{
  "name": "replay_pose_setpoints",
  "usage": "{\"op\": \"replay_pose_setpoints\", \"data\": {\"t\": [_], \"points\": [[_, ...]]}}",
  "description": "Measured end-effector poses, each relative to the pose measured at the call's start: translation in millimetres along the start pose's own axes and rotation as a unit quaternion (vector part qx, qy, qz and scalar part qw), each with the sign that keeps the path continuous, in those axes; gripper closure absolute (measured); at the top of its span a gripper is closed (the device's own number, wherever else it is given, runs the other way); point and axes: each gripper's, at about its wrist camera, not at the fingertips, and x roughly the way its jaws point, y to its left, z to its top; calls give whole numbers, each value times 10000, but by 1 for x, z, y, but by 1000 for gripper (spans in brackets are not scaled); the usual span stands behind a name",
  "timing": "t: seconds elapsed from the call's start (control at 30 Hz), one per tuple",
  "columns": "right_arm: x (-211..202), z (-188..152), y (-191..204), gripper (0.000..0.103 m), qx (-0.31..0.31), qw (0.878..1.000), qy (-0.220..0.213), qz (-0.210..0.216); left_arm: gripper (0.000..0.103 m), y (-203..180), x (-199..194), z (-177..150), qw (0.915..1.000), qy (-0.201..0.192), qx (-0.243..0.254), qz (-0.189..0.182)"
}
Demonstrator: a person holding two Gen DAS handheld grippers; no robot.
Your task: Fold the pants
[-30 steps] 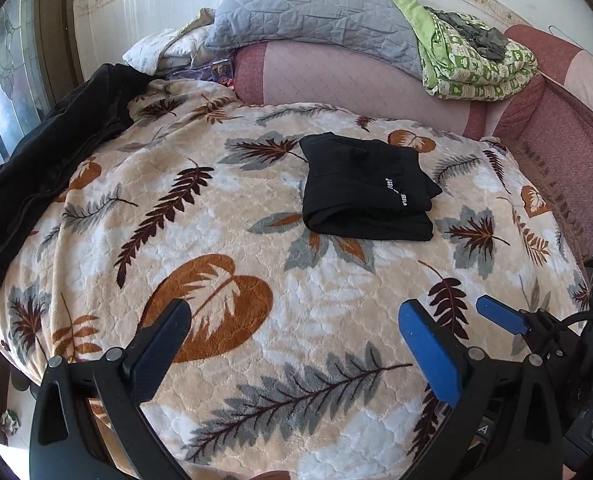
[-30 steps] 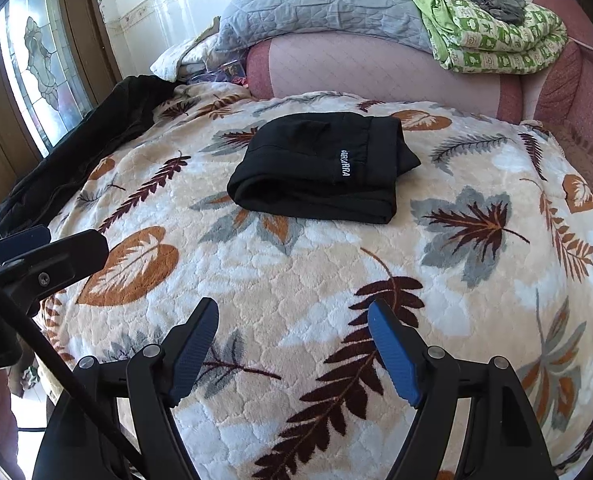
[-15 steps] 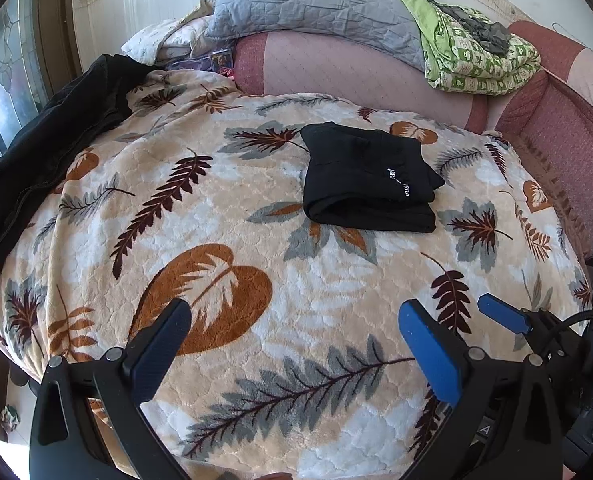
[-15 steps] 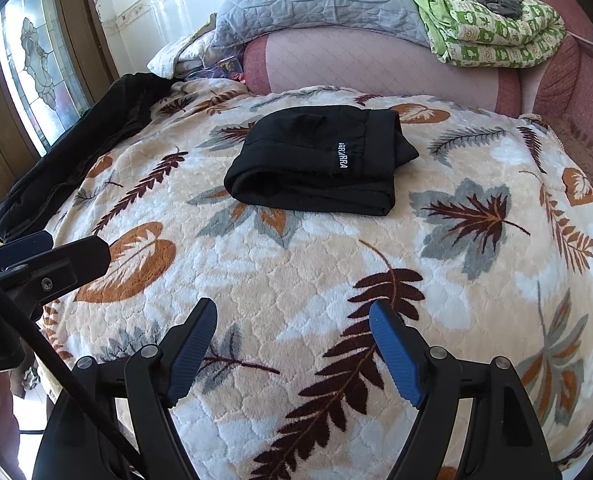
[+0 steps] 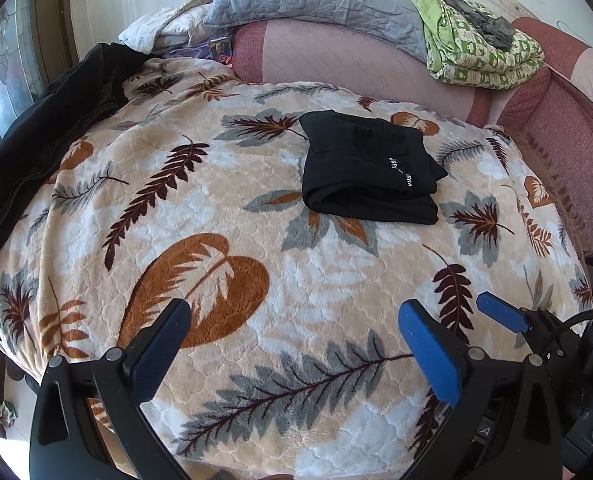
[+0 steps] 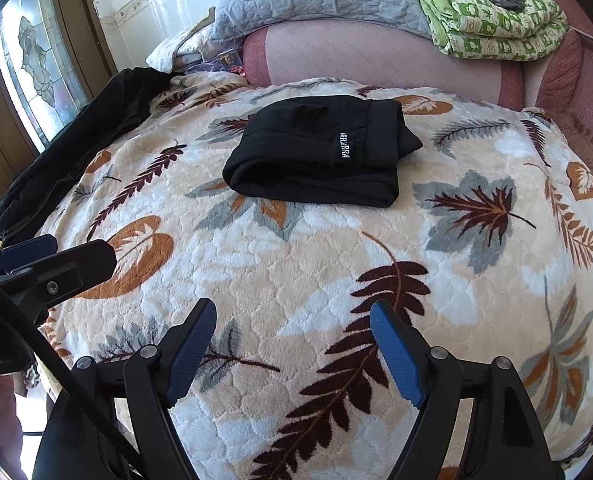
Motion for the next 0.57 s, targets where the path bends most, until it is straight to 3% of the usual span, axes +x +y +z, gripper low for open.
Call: {"op": "replay_pose_setpoints", "data": {"t": [0.57], "points": [[4,0,8,18,-185,9998,48,4,0,10,19,-5,9995,292,-131,-56]]}}
